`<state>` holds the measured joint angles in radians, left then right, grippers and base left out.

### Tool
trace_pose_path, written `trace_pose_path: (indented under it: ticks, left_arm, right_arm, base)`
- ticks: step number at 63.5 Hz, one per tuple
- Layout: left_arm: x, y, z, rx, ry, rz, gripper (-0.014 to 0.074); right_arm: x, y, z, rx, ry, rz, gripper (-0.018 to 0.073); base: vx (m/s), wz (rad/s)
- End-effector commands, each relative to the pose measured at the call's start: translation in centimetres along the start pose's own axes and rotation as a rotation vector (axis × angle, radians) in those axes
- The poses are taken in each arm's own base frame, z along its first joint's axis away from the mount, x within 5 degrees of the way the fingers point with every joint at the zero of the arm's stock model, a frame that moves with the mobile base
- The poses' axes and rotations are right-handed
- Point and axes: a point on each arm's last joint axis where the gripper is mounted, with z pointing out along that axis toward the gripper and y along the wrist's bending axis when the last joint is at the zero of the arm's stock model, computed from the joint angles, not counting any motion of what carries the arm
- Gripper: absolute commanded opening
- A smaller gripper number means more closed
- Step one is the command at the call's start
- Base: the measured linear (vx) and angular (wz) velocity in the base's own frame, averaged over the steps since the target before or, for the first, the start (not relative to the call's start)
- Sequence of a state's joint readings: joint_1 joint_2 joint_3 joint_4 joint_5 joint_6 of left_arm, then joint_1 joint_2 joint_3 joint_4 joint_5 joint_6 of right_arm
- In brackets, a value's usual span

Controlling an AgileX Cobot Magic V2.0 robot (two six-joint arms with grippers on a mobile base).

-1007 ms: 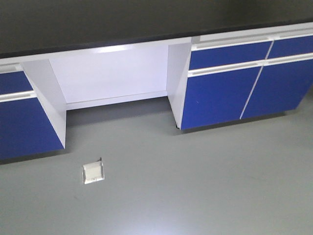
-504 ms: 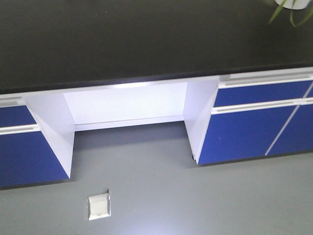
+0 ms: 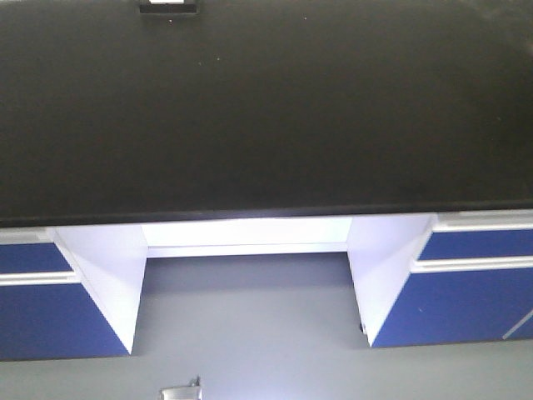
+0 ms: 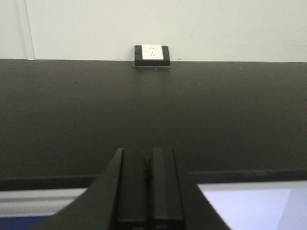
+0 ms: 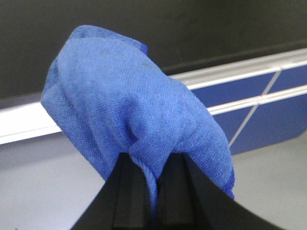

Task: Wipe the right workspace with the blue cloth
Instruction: 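Drive the base to the other bench holding the cloth in the right gripper, then lower the held blue cloth toward the bench surface with the right gripper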

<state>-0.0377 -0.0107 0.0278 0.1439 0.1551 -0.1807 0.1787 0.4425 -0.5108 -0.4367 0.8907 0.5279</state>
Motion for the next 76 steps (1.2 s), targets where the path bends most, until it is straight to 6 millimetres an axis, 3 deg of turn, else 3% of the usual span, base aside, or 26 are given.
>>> trace_pose_path:
  ticks: [1,76]
  left_arm:
    - [0.20,-0.13,0.05,0.019,-0.067,-0.007,-0.0006]
    - [0.20,-0.13,0.05,0.019,-0.067,-0.007,-0.0006]
  right_arm:
    - [-1.33,0.13,-0.47,-0.016,-0.089,-0.024,0.0000]
    - [-1.33,0.13,-0.47,-0.016,-0.089,-0.024,0.0000]
  base:
    - [0.34,0.15]
    - [0.23,0.05]
